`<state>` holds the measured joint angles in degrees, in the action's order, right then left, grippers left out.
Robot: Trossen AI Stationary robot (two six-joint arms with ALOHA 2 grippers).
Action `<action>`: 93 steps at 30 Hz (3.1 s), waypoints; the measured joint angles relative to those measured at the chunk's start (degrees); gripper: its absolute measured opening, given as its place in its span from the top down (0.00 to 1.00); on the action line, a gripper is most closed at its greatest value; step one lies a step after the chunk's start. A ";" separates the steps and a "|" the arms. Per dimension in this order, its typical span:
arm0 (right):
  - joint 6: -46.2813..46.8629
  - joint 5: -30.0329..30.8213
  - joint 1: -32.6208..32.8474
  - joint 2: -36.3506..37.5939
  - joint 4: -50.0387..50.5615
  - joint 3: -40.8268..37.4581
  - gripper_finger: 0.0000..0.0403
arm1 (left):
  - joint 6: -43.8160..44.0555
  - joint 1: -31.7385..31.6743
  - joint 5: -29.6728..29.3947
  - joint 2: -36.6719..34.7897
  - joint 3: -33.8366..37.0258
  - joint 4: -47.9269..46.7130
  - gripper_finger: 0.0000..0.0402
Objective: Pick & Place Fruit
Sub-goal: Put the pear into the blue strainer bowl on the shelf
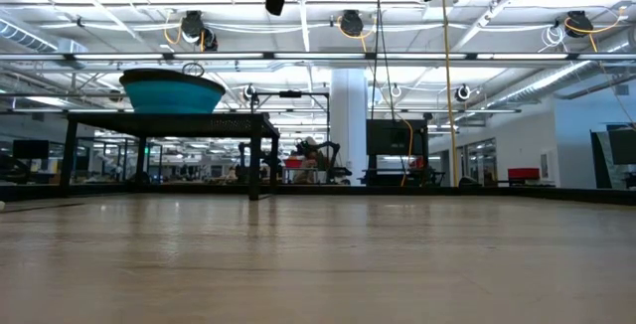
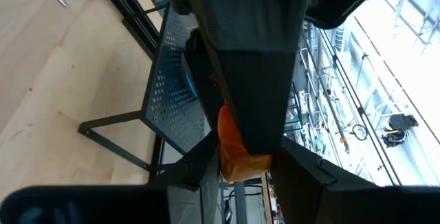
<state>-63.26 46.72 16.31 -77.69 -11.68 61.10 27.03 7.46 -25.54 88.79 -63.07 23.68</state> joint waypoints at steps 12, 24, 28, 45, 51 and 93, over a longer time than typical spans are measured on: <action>0.21 0.04 -0.01 0.00 0.00 0.00 0.74 | -2.83 -0.43 1.06 -0.02 0.00 -0.20 0.67; 1.72 1.45 -0.04 0.07 0.13 0.00 0.74 | -2.91 -1.60 4.50 -0.09 0.00 -0.22 0.80; 5.30 3.85 -0.04 -0.05 -0.07 0.00 0.73 | -2.96 -1.62 4.91 -0.35 -0.01 -1.32 0.79; 13.52 11.69 -0.12 0.43 5.98 -0.07 0.51 | -6.39 -1.52 4.12 -6.03 0.08 -12.90 0.80; 19.79 16.10 -0.12 1.28 11.43 -0.02 0.51 | -7.75 -1.60 -2.49 -12.19 0.08 -23.36 0.80; 58.68 -42.22 -0.23 30.16 31.48 0.00 1.00 | -18.37 -36.71 -7.53 -29.68 0.04 -66.39 0.79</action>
<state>-4.58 4.50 16.08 -47.53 19.79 61.10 8.65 -29.25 -33.07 59.11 -63.02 -42.70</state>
